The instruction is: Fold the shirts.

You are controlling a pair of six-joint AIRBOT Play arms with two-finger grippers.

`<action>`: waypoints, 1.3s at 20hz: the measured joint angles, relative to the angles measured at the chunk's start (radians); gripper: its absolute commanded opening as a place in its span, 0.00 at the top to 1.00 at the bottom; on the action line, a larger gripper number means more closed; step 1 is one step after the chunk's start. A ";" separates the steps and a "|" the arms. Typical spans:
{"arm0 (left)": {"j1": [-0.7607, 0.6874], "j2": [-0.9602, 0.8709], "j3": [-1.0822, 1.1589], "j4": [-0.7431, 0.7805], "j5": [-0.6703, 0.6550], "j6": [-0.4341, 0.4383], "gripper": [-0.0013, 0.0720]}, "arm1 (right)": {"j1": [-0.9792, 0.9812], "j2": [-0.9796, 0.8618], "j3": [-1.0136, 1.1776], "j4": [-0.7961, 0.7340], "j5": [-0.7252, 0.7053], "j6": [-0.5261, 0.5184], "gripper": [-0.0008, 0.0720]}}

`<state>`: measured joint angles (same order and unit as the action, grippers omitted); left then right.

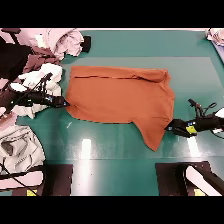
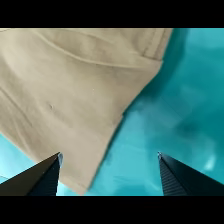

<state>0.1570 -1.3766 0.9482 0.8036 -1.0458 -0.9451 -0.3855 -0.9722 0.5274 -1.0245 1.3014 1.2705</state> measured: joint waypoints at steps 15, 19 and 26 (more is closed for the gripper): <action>0.000 0.000 0.013 -0.021 -0.025 -0.028 0.95 | 0.363 -0.126 0.066 0.188 -0.221 0.034 0.96; 0.000 0.010 0.030 -0.025 -0.045 -0.053 0.95 | 0.360 -0.051 0.203 0.100 -0.137 0.114 0.96; 0.000 0.084 0.016 -0.015 -0.168 -0.150 0.95 | 0.214 0.128 0.286 0.033 0.061 0.178 0.96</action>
<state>0.1570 -1.2926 0.9642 0.7883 -1.2140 -1.0954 -0.1719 -0.8444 0.8131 -0.9916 1.3621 1.4483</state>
